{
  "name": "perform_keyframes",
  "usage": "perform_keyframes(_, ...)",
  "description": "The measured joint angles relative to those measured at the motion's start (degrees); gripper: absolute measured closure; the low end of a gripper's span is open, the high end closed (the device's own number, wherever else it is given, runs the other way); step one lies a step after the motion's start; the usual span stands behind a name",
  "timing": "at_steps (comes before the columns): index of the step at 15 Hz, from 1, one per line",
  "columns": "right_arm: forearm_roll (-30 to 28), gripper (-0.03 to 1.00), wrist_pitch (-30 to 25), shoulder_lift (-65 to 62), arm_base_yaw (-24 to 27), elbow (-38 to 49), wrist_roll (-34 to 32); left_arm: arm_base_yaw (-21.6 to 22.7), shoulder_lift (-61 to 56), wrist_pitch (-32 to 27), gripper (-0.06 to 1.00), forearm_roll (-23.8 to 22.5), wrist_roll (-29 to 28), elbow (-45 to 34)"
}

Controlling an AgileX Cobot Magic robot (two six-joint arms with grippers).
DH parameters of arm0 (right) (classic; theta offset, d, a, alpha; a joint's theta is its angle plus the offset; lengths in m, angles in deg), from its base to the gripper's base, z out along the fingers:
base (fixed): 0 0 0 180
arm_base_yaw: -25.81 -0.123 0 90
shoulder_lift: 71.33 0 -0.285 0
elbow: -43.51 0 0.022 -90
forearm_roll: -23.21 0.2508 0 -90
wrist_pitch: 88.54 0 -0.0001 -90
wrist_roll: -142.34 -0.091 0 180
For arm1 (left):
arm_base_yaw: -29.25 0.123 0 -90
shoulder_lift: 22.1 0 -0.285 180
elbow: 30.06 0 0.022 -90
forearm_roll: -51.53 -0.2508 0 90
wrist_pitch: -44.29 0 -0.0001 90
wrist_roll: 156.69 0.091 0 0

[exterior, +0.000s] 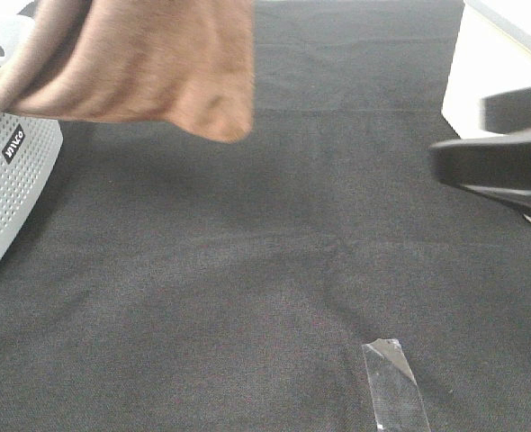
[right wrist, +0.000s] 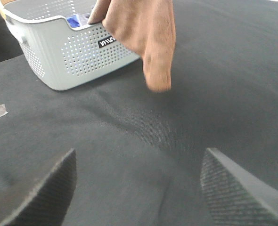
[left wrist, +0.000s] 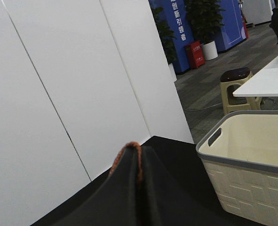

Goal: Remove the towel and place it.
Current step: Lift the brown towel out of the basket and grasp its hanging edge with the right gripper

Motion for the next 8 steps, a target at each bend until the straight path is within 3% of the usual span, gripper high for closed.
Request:
perform_keyframes(4,19.8,0.26,-6.9,14.6,0.0,0.0,22.6,-0.9,0.0,-0.6,0.94,-0.2,0.2,0.0)
perform_keyframes(6,23.0,0.26,-10.3,22.1,0.0,-0.6,30.8,-0.9,0.0,-0.7,0.94,-0.2,0.2,0.0)
perform_keyframes(8,23.2,0.26,-13.9,29.0,0.0,-3.2,34.1,-0.9,0.0,-0.8,0.94,-0.2,0.2,0.0)
